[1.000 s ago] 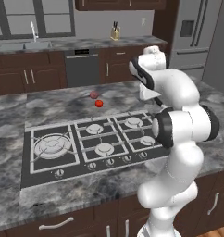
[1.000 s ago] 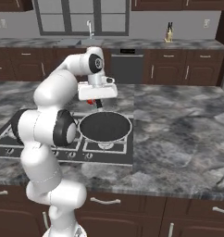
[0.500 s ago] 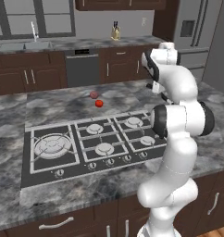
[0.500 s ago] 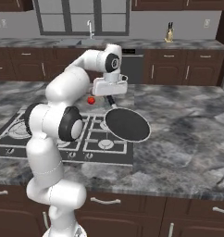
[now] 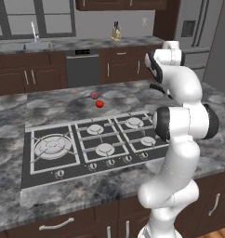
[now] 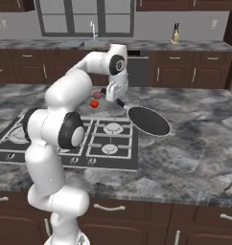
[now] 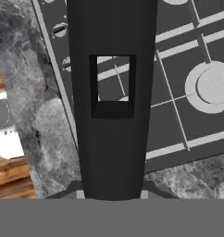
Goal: Place the pan on the rear right burner on the stove. Then place the tomato and the onion in the pan and turn on the rear right burner.
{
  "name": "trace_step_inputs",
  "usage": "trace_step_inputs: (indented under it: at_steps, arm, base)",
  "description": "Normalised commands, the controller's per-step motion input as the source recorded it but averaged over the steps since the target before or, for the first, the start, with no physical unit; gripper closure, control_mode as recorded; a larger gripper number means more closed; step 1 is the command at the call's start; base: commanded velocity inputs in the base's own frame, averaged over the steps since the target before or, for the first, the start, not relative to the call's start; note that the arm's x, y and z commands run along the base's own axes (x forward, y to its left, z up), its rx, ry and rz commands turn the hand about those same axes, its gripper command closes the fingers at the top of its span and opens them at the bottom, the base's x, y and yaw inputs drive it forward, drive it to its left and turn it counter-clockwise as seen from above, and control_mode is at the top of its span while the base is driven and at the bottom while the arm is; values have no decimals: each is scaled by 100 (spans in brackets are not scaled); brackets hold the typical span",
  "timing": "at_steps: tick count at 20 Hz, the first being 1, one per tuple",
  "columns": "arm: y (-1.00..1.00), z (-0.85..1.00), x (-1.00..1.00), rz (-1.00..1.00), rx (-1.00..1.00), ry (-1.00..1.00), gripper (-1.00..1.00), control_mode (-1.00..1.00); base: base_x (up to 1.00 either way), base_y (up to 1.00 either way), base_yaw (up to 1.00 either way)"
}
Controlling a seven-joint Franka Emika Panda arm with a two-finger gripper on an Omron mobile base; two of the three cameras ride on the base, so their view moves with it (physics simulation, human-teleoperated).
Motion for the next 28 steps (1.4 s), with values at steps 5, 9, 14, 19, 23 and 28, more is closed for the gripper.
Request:
trace_step_inputs:
  at_steps: [5, 9, 14, 19, 23, 28]
  arm:
    - [0, 0, 0, 67, 4, -19, 100, -100]
    - [0, 0, -5, 68, 2, -13, 100, -100]
    - [0, -2, -3, 74, 0, -3, 100, -100]
    - [0, -6, 0, 85, 0, -1, 100, -100]
    - [-11, -3, 0, 90, 0, -8, 100, -100]
    - [-23, -5, 0, 95, 0, -12, 100, -100]
  base:
    - [0, 0, 0]
    - [0, 0, 0]
    - [0, 0, 0]
    - [0, 0, 0]
    - [0, 0, 0]
    - [0, 0, 0]
